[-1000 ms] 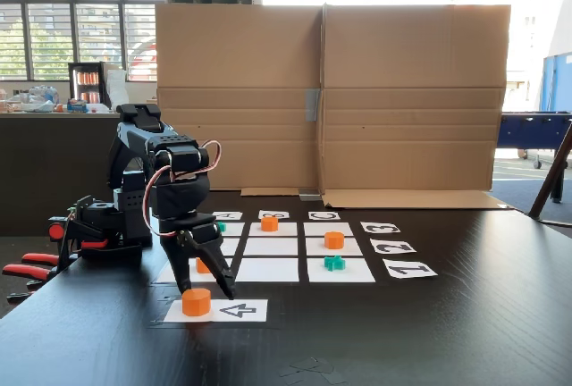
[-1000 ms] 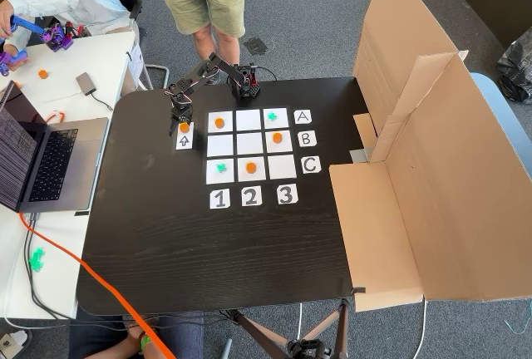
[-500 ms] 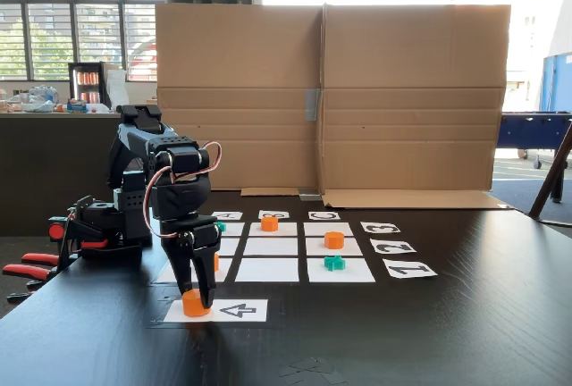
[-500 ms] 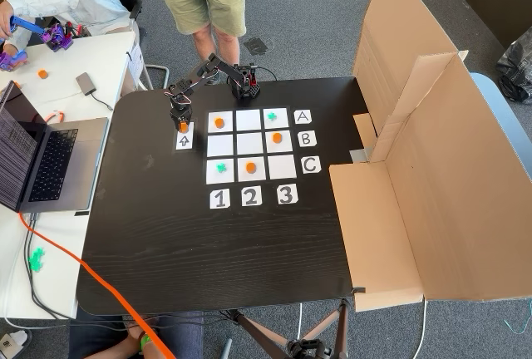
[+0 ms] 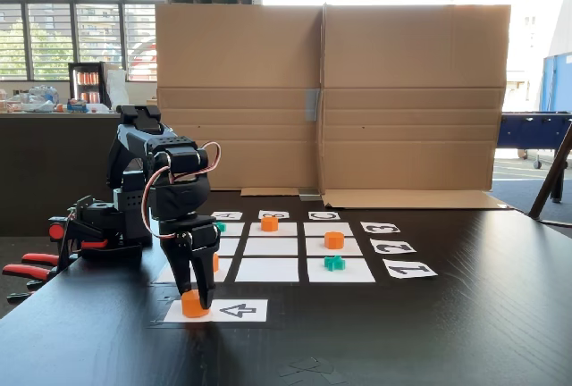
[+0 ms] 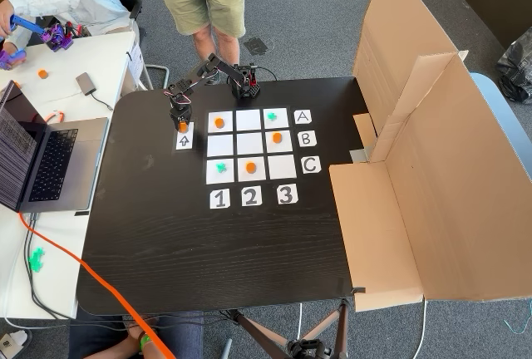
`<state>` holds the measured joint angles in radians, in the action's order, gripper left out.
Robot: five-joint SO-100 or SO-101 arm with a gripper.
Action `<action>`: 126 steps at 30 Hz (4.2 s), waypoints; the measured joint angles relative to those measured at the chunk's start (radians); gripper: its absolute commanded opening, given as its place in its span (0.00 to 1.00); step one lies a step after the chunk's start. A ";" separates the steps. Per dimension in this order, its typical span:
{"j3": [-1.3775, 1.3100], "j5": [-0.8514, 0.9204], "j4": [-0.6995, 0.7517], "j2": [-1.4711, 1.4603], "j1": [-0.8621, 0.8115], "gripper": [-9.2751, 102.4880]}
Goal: Pick up the round, orange token and place it in the grid on square B2.
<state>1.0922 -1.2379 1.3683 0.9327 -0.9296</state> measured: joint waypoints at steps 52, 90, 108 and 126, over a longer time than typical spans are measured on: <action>0.112 -0.023 0.166 0.709 0.655 0.08; 0.391 -0.285 0.029 0.314 1.009 0.08; 0.495 -0.296 -0.002 0.308 0.965 0.55; 0.833 -0.241 -0.233 0.831 0.882 0.52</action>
<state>1.9251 -1.4788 1.1351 1.7641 -0.0476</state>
